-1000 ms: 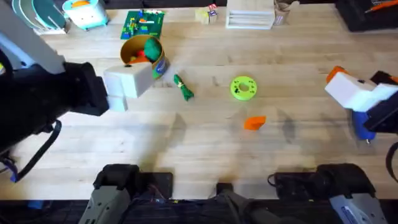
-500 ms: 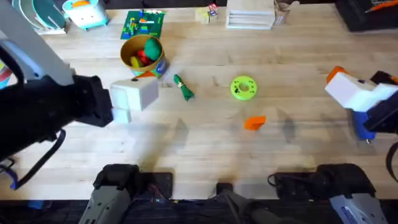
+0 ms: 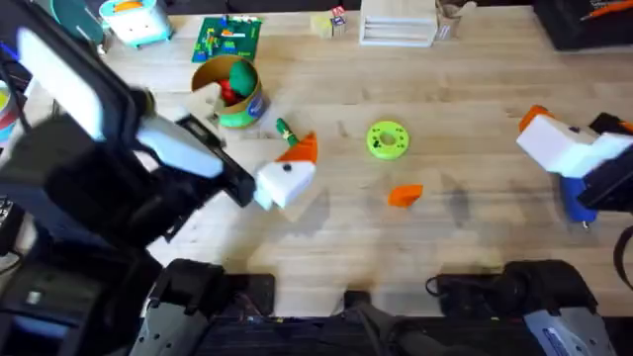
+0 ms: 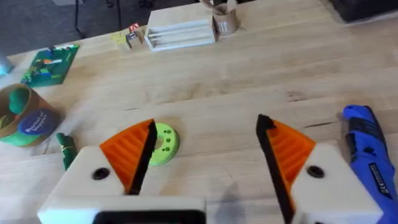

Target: Pick up the gripper from the table and insert it into the empty holder that is missing its gripper. Then pick up a screw, insert it into the mounting hole, and use the screwdriver to tighten it. Finally, clean up the table by picking up the vegetable and placing it into the bucket.

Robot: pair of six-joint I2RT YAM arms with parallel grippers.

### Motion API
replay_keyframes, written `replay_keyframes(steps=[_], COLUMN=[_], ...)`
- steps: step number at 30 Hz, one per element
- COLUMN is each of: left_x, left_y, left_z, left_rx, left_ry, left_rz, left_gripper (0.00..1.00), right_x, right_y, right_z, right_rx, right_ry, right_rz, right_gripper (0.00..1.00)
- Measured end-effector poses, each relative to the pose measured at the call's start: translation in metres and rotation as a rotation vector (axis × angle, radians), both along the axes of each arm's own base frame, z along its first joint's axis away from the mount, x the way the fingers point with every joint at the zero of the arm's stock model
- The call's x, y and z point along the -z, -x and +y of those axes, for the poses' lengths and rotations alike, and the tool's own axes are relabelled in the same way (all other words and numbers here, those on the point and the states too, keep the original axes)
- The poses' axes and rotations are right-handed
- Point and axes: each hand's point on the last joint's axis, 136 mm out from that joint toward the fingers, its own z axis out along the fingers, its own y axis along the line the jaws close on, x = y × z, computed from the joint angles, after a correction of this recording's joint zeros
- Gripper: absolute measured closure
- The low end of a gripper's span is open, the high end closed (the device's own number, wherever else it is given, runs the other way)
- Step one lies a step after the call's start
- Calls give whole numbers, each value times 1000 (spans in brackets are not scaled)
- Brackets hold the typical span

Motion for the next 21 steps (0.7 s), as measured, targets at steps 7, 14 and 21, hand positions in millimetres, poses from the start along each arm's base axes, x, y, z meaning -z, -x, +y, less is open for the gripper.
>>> replay_keyframes(steps=[7, 14, 21], left_x=[42, 68, 73], left_y=[27, 48, 67], left_z=[-28, -46, -60], left_rx=[151, 261, 362], left_ry=[44, 61, 82], left_rz=[-41, -56, -102], left_gripper=[8, 8, 8], right_x=[0, 0, 0], right_y=[0, 0, 0], right_z=[0, 0, 0], right_rx=[0, 0, 0], right_ry=[0, 0, 0], right_rz=[0, 0, 0], right_gripper=[9, 10, 10])
